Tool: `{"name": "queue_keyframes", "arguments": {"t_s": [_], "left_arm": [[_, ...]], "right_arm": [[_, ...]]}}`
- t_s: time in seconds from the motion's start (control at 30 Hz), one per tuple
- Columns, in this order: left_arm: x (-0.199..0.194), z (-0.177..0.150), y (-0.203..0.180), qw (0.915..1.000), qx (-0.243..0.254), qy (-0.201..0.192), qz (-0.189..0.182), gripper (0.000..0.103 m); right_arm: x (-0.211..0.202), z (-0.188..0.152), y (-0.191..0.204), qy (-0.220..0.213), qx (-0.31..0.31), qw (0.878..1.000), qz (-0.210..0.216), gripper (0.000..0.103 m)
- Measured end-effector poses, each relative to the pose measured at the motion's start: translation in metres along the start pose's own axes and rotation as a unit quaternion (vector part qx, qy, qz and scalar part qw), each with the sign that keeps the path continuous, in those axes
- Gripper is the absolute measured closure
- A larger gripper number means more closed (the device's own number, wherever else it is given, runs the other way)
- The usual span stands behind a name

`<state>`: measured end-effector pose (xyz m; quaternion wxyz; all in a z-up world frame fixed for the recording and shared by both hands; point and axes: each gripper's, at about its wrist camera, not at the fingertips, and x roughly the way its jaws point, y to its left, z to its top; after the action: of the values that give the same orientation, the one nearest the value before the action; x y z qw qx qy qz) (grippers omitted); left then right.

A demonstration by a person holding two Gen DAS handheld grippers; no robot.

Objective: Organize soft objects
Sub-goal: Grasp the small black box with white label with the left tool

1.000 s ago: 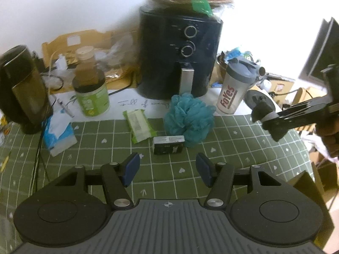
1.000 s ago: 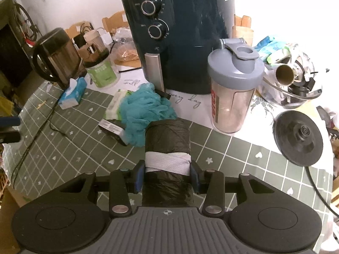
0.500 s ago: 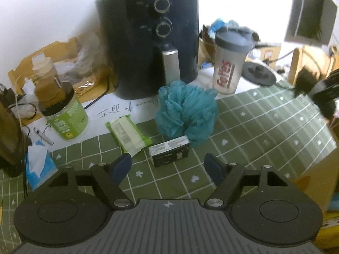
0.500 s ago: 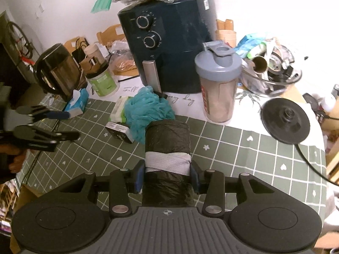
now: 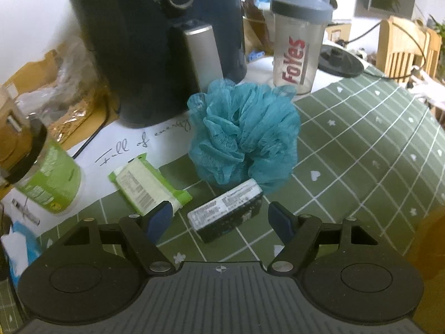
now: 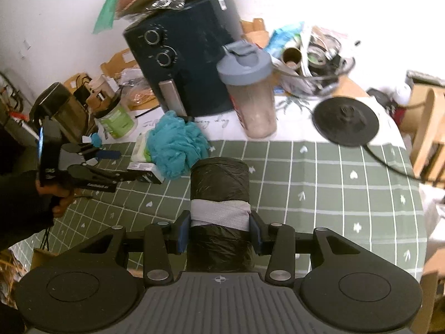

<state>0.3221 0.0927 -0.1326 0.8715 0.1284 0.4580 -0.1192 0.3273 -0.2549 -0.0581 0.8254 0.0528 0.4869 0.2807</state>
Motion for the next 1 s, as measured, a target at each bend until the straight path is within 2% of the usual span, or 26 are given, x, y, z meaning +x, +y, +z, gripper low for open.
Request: {"name": "queue_keyframes", "arguments": {"t_s": [0.27,0.33,0.37,0.57,0.63,1.0], "left_arm": [[0.032,0.0,-0.003,0.9988,0.038,0.027,-0.016,0.029],[0.036,0.0,-0.006,0.9983,0.043,0.035,-0.019,0.037],[0.036,-0.001,-0.008,0.9981,0.045,0.037,-0.021,0.047],[0.026,-0.004,-0.013,0.9976,0.036,0.049,-0.033,0.068],[0.02,-0.007,-0.015,0.9978,0.029,0.05,-0.032,0.078],[-0.021,-0.021,-0.02,0.9986,-0.032,0.025,-0.033,0.079]], "right_arm": [[-0.008,-0.016,-0.001,-0.006,0.017,1.0,-0.003,0.057],[-0.011,-0.015,-0.001,-0.011,0.02,1.0,-0.005,0.057],[-0.013,-0.015,-0.002,-0.013,0.02,1.0,-0.005,0.057],[-0.016,-0.014,-0.003,-0.015,0.015,1.0,-0.004,0.057],[-0.015,-0.014,-0.002,-0.013,0.011,1.0,-0.002,0.057],[-0.018,-0.01,0.009,-0.009,-0.026,1.0,0.015,0.057]]}}
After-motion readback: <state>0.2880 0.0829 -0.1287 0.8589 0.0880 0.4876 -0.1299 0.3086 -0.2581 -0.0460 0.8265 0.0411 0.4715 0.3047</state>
